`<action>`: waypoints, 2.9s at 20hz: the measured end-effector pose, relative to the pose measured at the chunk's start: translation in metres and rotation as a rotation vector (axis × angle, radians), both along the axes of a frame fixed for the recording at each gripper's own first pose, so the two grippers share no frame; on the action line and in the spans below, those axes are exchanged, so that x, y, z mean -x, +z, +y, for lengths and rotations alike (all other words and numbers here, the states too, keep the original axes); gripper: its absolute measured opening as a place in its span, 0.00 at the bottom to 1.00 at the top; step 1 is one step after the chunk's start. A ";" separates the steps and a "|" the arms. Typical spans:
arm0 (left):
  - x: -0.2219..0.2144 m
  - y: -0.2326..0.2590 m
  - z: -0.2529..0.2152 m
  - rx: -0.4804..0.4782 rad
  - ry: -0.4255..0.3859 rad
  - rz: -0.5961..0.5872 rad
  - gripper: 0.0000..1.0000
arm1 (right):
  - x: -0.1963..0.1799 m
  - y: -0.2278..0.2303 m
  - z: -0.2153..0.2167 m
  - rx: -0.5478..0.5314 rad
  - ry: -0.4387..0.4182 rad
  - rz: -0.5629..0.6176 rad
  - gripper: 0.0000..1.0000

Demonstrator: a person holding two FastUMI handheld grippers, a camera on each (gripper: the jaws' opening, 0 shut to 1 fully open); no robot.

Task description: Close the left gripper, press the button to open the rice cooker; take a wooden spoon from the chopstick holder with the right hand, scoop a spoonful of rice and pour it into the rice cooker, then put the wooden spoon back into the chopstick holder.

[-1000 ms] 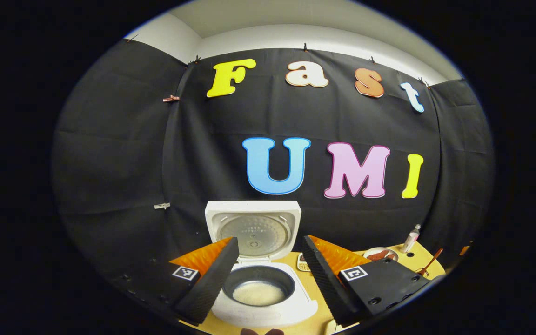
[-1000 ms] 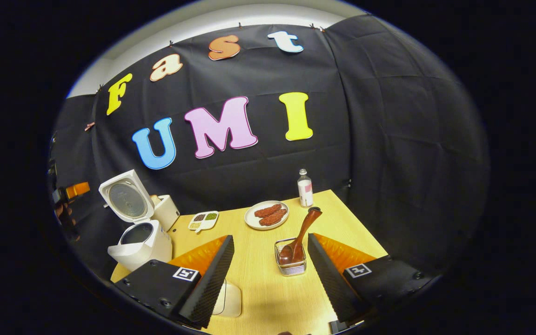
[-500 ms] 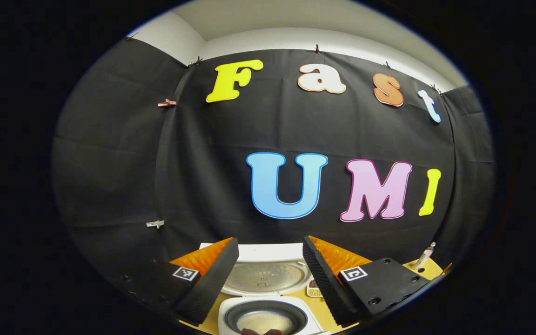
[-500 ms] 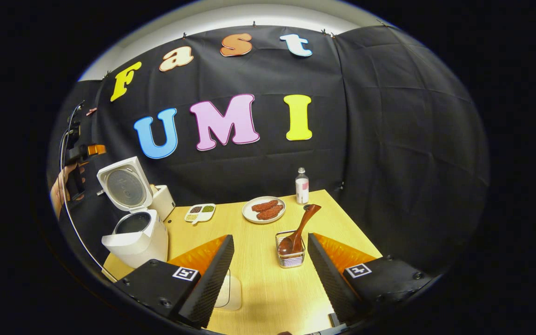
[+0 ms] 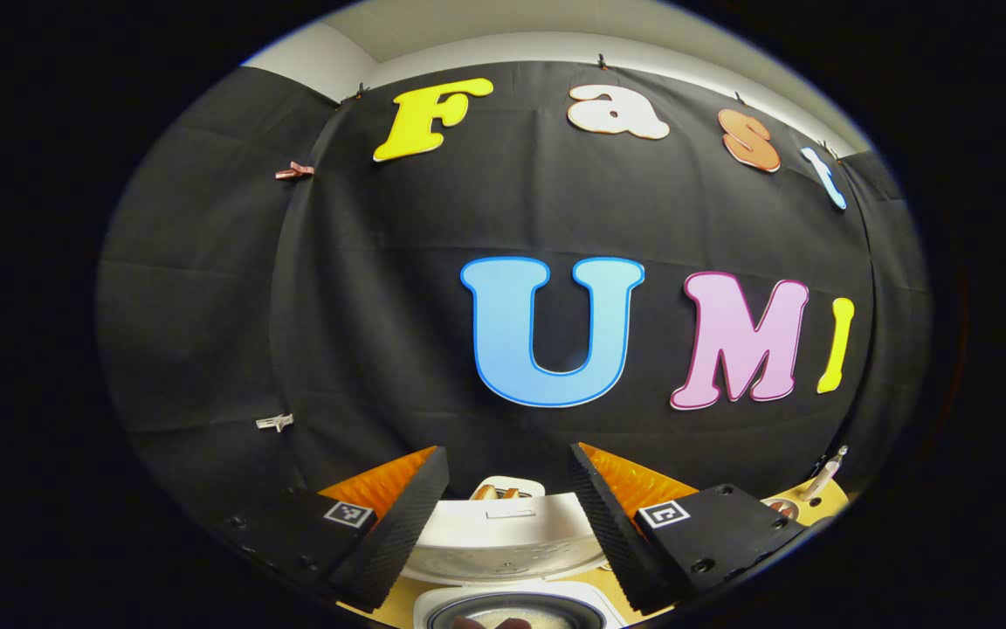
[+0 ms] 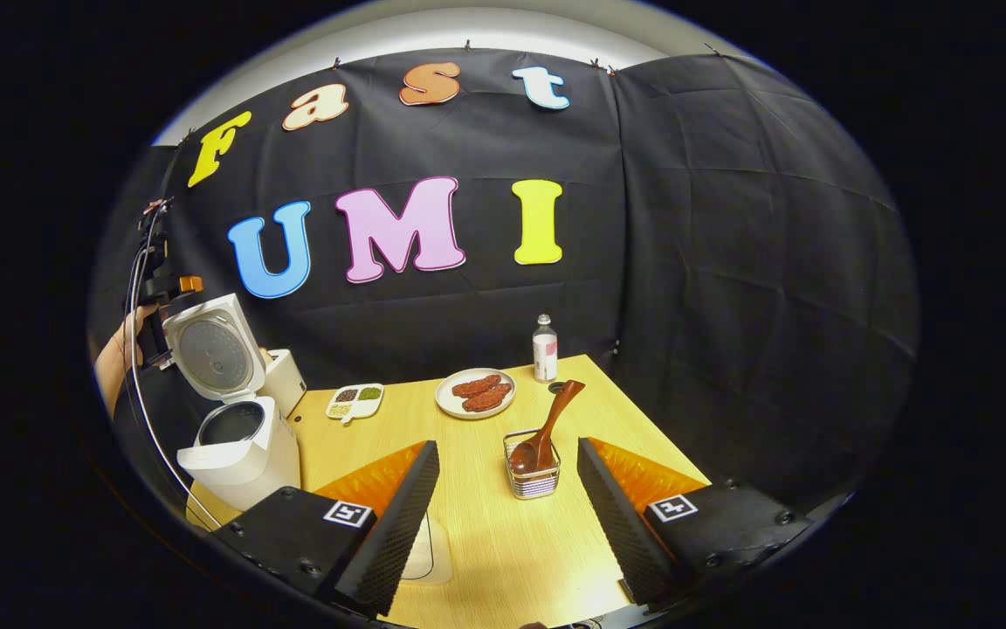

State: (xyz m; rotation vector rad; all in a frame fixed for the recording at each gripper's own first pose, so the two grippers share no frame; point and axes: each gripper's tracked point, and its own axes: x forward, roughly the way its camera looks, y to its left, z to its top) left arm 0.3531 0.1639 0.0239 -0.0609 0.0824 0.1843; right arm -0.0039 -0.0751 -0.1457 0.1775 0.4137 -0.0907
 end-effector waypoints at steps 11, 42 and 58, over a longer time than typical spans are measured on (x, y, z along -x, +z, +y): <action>0.012 -0.033 -0.007 -0.014 0.022 0.060 0.99 | 0.001 -0.006 0.021 -0.016 0.048 0.029 0.99; 0.177 -0.201 -0.079 0.047 0.100 0.279 0.99 | 0.036 0.011 0.049 0.007 0.265 0.028 0.99; 0.179 -0.250 -0.086 0.035 0.059 0.347 1.00 | 0.025 0.005 0.067 -0.022 0.289 0.045 0.99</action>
